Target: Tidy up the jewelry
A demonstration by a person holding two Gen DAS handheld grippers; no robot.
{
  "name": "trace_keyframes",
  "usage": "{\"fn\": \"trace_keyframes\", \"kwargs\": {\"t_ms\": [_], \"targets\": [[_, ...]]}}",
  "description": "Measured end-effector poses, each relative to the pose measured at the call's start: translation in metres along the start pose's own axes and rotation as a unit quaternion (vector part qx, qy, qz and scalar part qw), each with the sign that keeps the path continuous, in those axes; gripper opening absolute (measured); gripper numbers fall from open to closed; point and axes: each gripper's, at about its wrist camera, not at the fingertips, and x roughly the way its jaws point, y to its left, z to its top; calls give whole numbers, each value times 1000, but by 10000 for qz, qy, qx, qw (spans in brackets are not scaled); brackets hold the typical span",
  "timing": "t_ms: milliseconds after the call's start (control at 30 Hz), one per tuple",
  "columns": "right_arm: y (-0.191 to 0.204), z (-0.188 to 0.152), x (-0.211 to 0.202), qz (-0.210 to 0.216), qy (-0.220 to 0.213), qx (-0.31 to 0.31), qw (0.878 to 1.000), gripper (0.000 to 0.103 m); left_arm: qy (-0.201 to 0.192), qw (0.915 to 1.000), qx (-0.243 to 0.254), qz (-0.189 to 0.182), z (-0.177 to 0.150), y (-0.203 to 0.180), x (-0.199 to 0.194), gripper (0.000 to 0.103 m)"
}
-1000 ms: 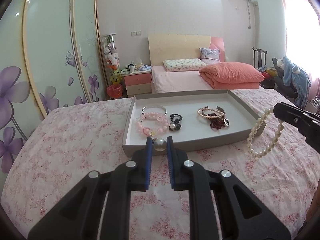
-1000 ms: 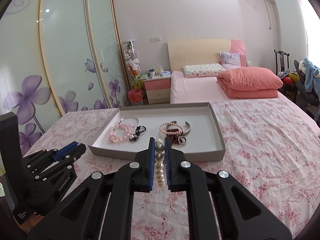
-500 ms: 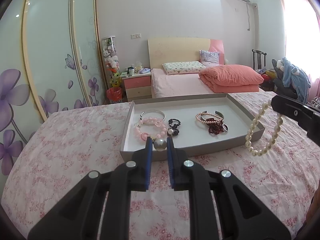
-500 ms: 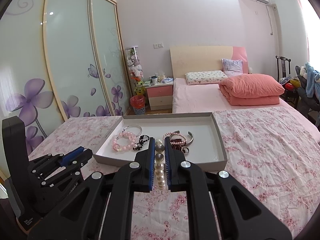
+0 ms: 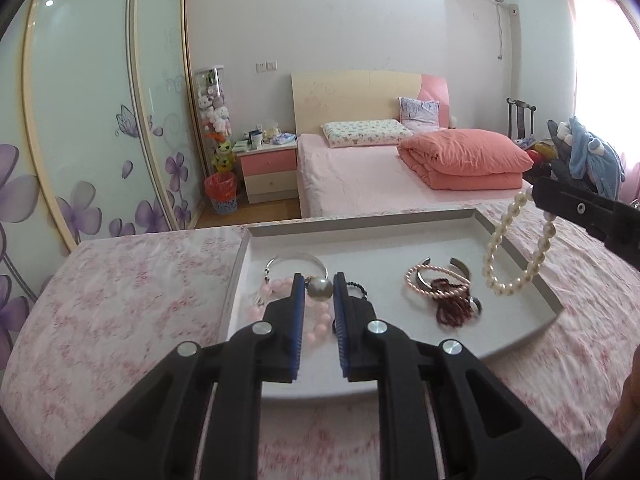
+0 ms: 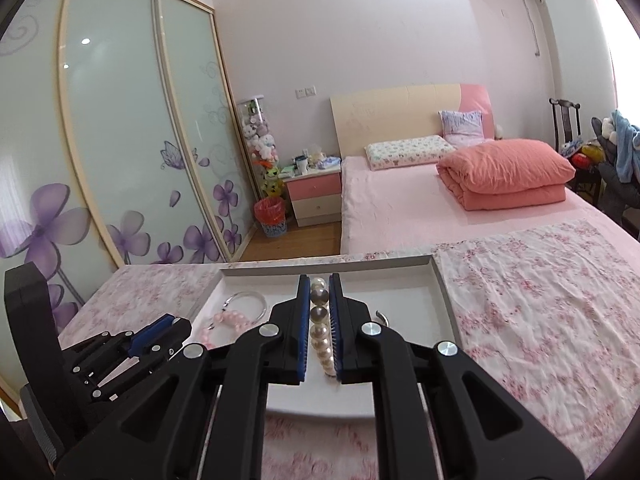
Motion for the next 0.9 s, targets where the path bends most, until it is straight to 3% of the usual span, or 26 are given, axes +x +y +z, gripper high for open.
{"fn": "trace_keyframes", "kwargs": {"t_ms": [433,500,567,600,733,900], "targets": [[-15,-3,48,-12,437,360,9984,11,348,9993,-40,-139,11,-10,53,16],[-17,-4,45,-20,429,376,9984,12,377,9990,-134,-186,12,-6,55,21],[-23,-3,39,-90,386,457,9982,29,361,9990,-208,-166,11,2,53,30],[-26,-3,35,-122,339,523,9980,45,334,9990,-256,-136,12,7,50,30],[-37,-3,16,-271,239,646,9973,48,320,9980,-533,-149,13,29,38,31],[-39,-7,-6,-348,216,700,9967,53,197,9972,-709,-111,10,48,11,41]]}}
